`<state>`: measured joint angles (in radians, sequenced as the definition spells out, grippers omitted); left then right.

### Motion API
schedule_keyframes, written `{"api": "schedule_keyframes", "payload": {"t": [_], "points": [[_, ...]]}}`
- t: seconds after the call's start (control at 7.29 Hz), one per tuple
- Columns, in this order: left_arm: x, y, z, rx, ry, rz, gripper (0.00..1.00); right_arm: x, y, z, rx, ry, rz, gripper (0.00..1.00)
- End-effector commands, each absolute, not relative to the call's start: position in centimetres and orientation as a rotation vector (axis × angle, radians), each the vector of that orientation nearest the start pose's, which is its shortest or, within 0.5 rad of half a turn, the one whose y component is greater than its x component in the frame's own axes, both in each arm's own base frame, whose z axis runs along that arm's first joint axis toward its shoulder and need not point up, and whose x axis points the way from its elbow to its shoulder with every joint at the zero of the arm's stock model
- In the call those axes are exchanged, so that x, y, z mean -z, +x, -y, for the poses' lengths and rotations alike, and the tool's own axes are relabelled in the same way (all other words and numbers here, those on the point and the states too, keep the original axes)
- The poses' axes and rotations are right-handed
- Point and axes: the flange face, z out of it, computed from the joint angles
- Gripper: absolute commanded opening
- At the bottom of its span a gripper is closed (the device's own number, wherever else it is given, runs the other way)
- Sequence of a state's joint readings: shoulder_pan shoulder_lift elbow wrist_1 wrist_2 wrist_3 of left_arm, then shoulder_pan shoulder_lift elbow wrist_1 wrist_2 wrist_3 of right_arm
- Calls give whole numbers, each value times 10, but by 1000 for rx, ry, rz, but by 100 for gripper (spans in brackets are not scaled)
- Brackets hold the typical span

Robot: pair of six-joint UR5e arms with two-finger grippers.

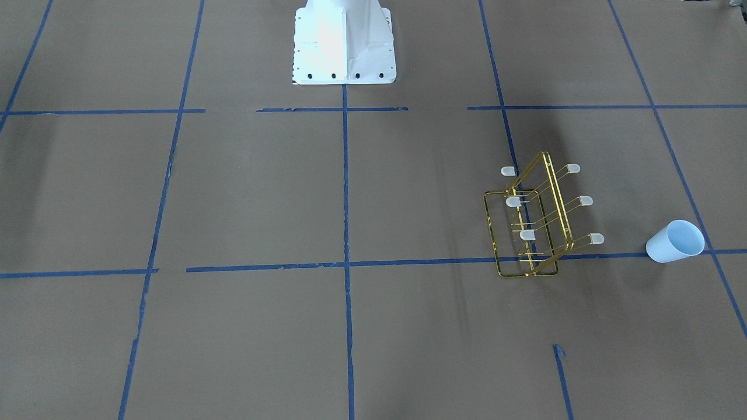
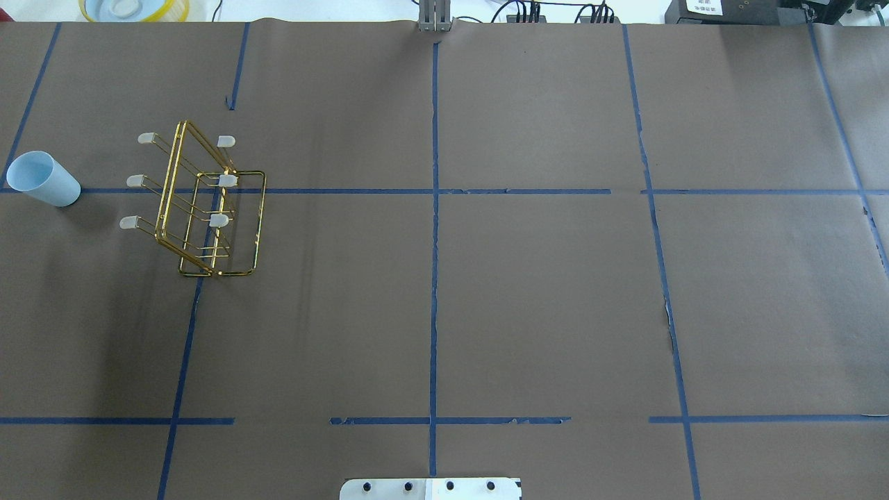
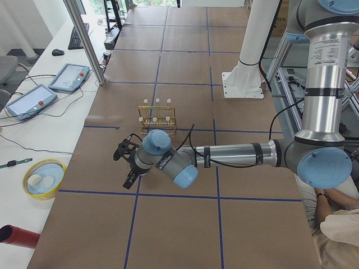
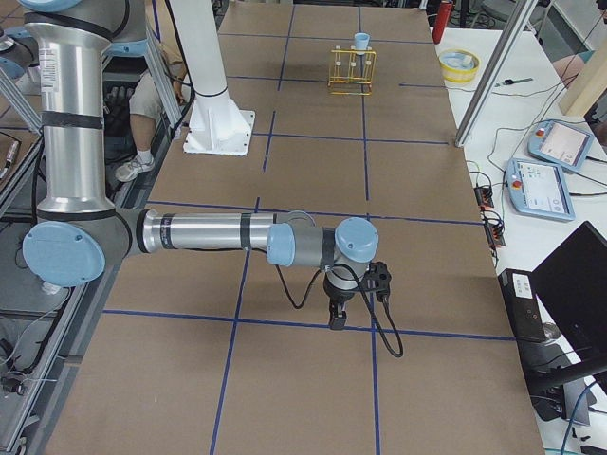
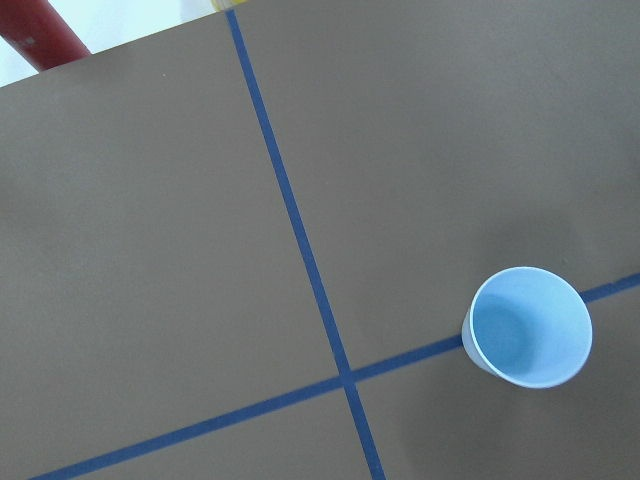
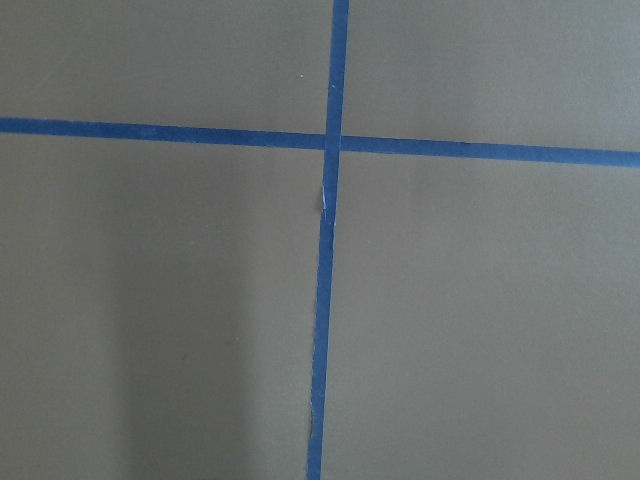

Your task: Hang cup on cup holder

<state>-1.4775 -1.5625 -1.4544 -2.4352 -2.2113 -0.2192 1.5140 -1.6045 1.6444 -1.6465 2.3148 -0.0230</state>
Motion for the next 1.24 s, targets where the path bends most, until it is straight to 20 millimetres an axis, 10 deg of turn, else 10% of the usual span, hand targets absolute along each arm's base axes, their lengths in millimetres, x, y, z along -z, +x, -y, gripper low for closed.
{"api": "schedule_keyframes", "payload": {"t": [0.0, 0.69, 1.1], "points": [[-626, -9, 522, -118, 690, -679, 100, -648, 39, 478, 63, -46, 743, 100], [-614, 60, 503, -14, 909, -764, 100, -648, 39, 478, 63, -45, 743, 100], [-639, 127, 426, 108, 956, -905, 100, -648, 39, 478, 63, -46, 743, 100]]}}
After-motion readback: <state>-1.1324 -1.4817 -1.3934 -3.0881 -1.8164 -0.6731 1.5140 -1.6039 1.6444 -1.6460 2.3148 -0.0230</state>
